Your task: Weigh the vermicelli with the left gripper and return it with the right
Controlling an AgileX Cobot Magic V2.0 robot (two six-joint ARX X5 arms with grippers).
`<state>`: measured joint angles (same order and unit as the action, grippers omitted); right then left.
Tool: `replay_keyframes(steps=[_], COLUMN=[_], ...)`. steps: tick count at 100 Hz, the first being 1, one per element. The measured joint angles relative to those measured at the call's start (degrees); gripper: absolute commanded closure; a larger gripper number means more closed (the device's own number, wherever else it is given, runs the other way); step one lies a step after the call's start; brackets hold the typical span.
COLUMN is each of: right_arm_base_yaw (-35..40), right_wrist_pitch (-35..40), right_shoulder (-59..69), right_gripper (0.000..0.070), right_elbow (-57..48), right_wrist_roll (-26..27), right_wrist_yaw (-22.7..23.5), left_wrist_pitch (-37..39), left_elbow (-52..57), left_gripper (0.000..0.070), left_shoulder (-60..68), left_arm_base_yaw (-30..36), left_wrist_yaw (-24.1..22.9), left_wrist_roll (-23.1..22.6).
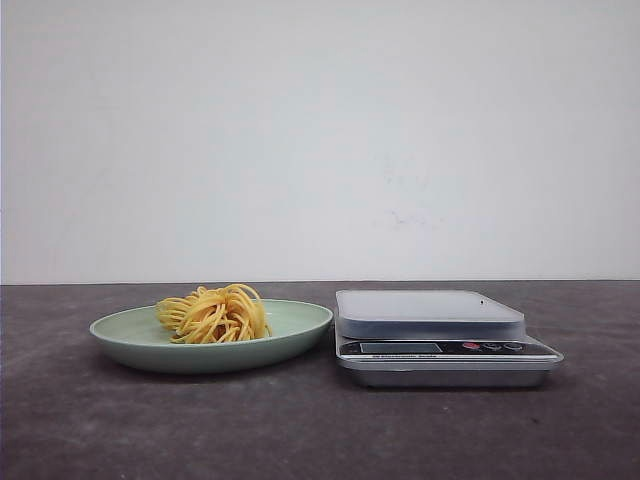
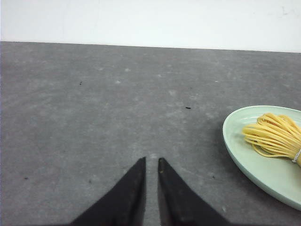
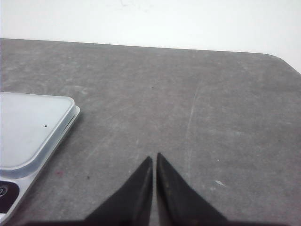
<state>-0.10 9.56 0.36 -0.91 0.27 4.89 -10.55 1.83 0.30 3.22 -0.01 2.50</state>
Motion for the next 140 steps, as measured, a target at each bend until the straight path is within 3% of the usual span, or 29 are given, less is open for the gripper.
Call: replay_keyframes(steps=[140], right_arm_base_yaw=[0.0], right_wrist_pitch=[-2.6], right_shoulder=[0.0], right_gripper=[0.0694], right_elbow=[0.0], right_wrist_roll=[1.8], right_wrist_yaw=[0.2], left_wrist_pitch=[0.0], left_elbow=[0.0], left_gripper=[0.0690], left_shoulder=[0.0], left_arm_base_yaw=[0.0], left_wrist_yaw=[-0.2], left_wrist_roll=[1.3])
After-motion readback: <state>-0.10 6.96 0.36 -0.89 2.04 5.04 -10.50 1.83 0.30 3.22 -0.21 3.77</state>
